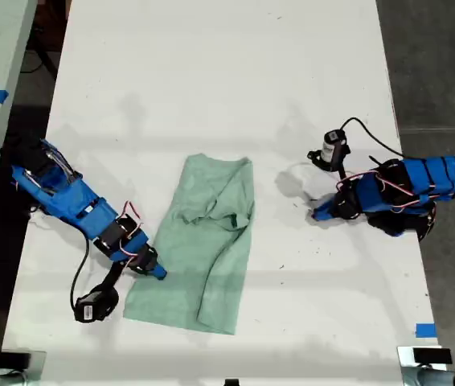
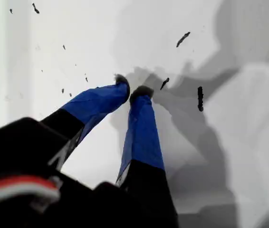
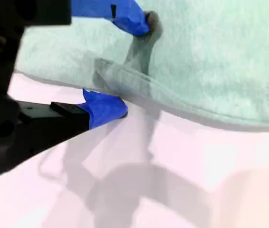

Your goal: Fold t shirt

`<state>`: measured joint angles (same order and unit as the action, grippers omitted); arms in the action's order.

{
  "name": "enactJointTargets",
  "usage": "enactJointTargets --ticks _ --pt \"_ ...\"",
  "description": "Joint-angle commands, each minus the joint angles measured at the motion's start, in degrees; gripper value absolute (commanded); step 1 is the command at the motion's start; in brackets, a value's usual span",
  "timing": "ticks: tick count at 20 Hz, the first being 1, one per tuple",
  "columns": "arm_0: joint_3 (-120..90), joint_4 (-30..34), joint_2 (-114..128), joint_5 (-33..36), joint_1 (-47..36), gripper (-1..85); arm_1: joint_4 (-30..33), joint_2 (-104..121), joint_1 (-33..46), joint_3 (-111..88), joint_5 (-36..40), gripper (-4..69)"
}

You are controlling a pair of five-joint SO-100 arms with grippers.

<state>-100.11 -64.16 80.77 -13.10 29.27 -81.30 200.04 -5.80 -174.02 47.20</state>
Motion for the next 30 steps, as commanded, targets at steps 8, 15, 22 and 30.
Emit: enactJointTargets --ticks 8,15,22,30 --pt "4.1 -1.2 16.8 -6.4 -4.9 -0.2 1.9 0.6 -0.4 -2.9 0.6 4.2" --pt "22.5 -4.7 11.3 2.1 -10.8 7.6 1.9 0.6 -0.4 -2.9 0.6 4.2" --pt "35.9 -5.0 -0.7 9.7 -12.7 14.2 1.9 0.6 -0.4 -2.9 0.6 4.2" --pt "42.4 -2.5 -9.8 18.5 -9.4 14.6 1.9 0.6 -0.4 -2.9 0.6 4.1"
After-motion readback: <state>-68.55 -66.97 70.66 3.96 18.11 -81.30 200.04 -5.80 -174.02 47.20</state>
